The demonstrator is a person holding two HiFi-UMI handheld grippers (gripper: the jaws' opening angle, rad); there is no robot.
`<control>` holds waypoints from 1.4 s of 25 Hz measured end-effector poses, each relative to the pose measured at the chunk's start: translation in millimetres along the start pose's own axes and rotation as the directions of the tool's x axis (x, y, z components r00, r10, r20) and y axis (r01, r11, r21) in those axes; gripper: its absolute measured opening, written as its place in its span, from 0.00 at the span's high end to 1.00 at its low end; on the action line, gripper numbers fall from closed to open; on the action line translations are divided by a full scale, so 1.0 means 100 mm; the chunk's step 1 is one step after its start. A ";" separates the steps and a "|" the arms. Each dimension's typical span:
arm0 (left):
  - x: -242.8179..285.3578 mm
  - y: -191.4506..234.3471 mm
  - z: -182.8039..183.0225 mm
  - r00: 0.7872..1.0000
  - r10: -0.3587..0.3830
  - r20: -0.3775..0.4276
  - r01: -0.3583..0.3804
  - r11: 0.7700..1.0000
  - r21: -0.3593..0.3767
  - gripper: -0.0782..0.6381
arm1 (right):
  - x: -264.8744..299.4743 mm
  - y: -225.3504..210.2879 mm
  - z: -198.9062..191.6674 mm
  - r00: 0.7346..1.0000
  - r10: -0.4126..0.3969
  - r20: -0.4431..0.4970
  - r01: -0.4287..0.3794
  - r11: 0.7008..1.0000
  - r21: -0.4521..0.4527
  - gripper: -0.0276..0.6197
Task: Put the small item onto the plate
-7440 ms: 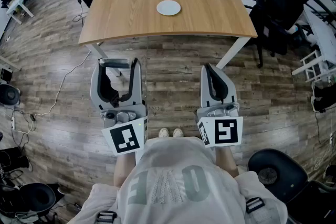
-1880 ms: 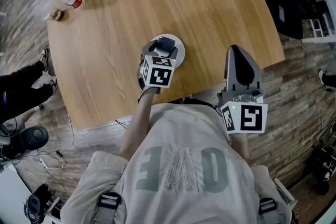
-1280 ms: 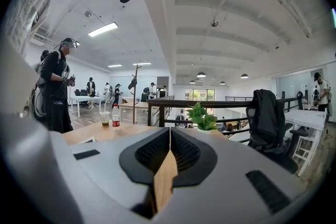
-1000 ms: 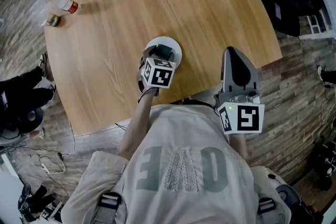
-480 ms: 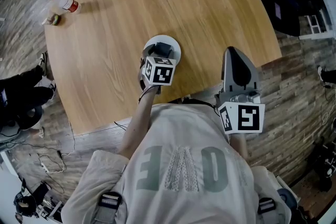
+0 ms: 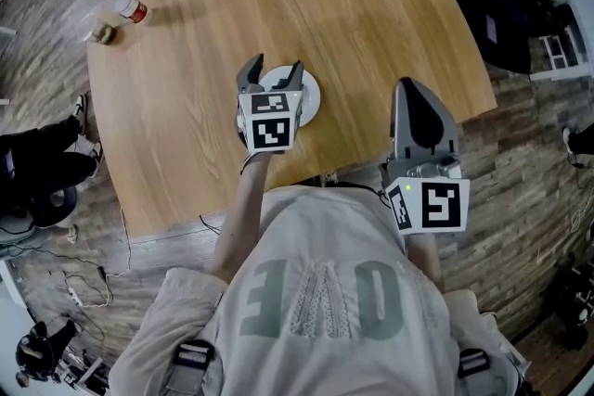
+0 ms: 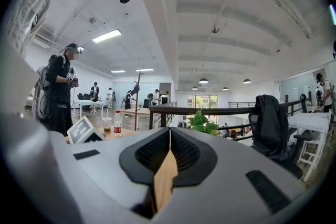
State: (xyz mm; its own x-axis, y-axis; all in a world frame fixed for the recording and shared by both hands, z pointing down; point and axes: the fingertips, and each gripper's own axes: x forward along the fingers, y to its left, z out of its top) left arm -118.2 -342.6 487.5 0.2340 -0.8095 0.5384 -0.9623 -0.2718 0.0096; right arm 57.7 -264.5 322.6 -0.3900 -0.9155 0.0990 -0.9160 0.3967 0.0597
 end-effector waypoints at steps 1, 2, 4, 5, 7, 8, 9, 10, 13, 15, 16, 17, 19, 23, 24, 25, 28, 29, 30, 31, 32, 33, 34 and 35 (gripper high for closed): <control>-0.10 0.06 0.25 0.997 0.020 0.079 -0.019 1.000 -0.014 0.49 | 0.03 0.01 0.06 1.000 0.011 0.018 -0.011 1.000 -0.005 0.93; -0.22 0.12 0.49 0.987 0.040 0.159 -0.037 0.999 -0.026 0.49 | 0.07 0.03 0.11 0.999 0.022 0.037 -0.022 1.000 -0.010 0.93; -0.52 0.23 0.95 0.949 0.078 0.307 -0.069 0.997 -0.041 0.49 | 0.14 0.08 0.23 0.996 0.049 0.076 -0.048 0.999 -0.014 0.93; -0.69 0.28 1.15 0.923 0.096 0.374 -0.085 0.995 -0.046 0.49 | 0.18 0.12 0.30 0.993 0.064 0.097 -0.063 0.998 -0.015 0.93; -1.04 0.37 1.49 0.860 0.126 0.494 -0.107 0.992 -0.066 0.49 | 0.27 0.20 0.45 0.985 0.099 0.143 -0.096 0.995 -0.026 0.93; -1.23 0.40 1.62 0.828 0.137 0.543 -0.112 0.990 -0.080 0.49 | 0.31 0.26 0.53 0.980 0.117 0.163 -0.113 0.993 -0.036 0.93; -1.41 0.44 1.74 0.797 0.149 0.585 -0.117 0.989 -0.093 0.49 | 0.34 0.31 0.60 0.974 0.135 0.183 -0.128 0.991 -0.047 0.93; -1.59 0.48 1.84 0.765 0.164 0.623 -0.129 0.986 -0.102 0.49 | 0.38 0.37 0.68 0.968 0.150 0.200 -0.141 0.988 -0.057 0.93; -2.10 0.60 2.05 0.639 0.256 0.726 -0.243 0.962 -0.126 0.66 | 0.54 0.47 0.84 0.958 0.167 0.232 -0.157 0.986 -0.064 0.93; -2.37 0.65 2.09 0.554 0.332 0.764 -0.355 0.924 -0.144 0.88 | 0.65 0.52 0.89 0.958 0.167 0.233 -0.161 0.986 -0.047 0.93; -2.47 0.65 2.07 0.530 0.355 0.770 -0.394 0.908 -0.147 0.88 | 0.68 0.55 0.91 0.957 0.171 0.235 -0.169 0.985 -0.031 0.93; -2.55 0.65 2.04 0.521 0.370 0.769 -0.417 0.897 -0.149 0.88 | 0.70 0.58 0.93 0.954 0.180 0.241 -0.183 0.983 -0.011 0.93; -2.66 0.64 1.95 0.529 0.399 0.749 -0.445 0.882 -0.155 0.88 | 0.72 0.68 0.95 0.944 0.209 0.254 -0.223 0.975 0.026 0.93; -2.73 0.72 1.70 0.560 0.458 0.690 -0.519 0.844 -0.138 0.88 | 0.75 0.92 0.90 0.929 0.279 0.245 -0.291 0.957 0.013 0.93; -2.73 0.75 1.65 0.567 0.469 0.677 -0.528 0.838 -0.139 0.88 | 0.75 0.98 0.89 0.925 0.295 0.240 -0.303 0.953 -0.001 0.93; -2.74 0.77 1.62 0.573 0.476 0.668 -0.532 0.835 -0.139 0.88 | 0.75 1.03 0.88 0.921 0.309 0.238 -0.316 0.949 -0.009 0.93; -2.79 0.84 1.59 0.569 0.483 0.665 -0.540 0.830 -0.140 0.88 | 0.75 1.12 0.89 0.910 0.339 0.238 -0.347 0.938 -0.009 0.93; -2.82 0.86 1.59 0.560 0.485 0.672 -0.544 0.827 -0.142 0.88 | 0.76 1.14 0.88 0.908 0.344 0.238 -0.352 0.936 -0.009 0.93; -2.83 0.87 1.59 0.554 0.487 0.675 -0.548 0.824 -0.144 0.88 | 0.76 1.16 0.88 0.907 0.349 0.236 -0.357 0.934 -0.009 0.93; -2.85 0.88 1.58 0.551 0.492 0.674 -0.553 0.820 -0.147 0.88 | 0.76 1.17 0.87 0.905 0.354 0.234 -0.362 0.932 -0.010 0.93; -2.85 0.89 1.57 0.551 0.499 0.669 -0.558 0.816 -0.149 0.88 | 0.76 1.18 0.86 0.904 0.359 0.231 -0.367 0.930 -0.010 0.93; -2.86 0.89 1.56 0.551 0.506 0.663 -0.566 0.811 -0.148 0.88 | 0.75 1.19 0.85 0.904 0.363 0.228 -0.370 0.929 -0.010 0.93; -2.86 0.90 1.56 0.551 0.511 0.660 -0.574 0.806 -0.146 0.88 | 0.75 1.20 0.85 0.903 0.366 0.227 -0.373 0.928 -0.010 0.93; -2.86 0.90 1.56 0.549 0.515 0.659 -0.579 0.802 -0.144 0.88 | 0.76 1.20 0.84 0.902 0.368 0.226 -0.375 0.927 -0.010 0.93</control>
State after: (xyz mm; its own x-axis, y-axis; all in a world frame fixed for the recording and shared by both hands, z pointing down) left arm -249.6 -217.2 202.7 -0.2754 -0.9271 -0.2543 -0.9277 0.3257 -0.1827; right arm -89.9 -291.7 253.4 -0.7098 -0.6953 -0.1130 -0.7018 0.7118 0.0285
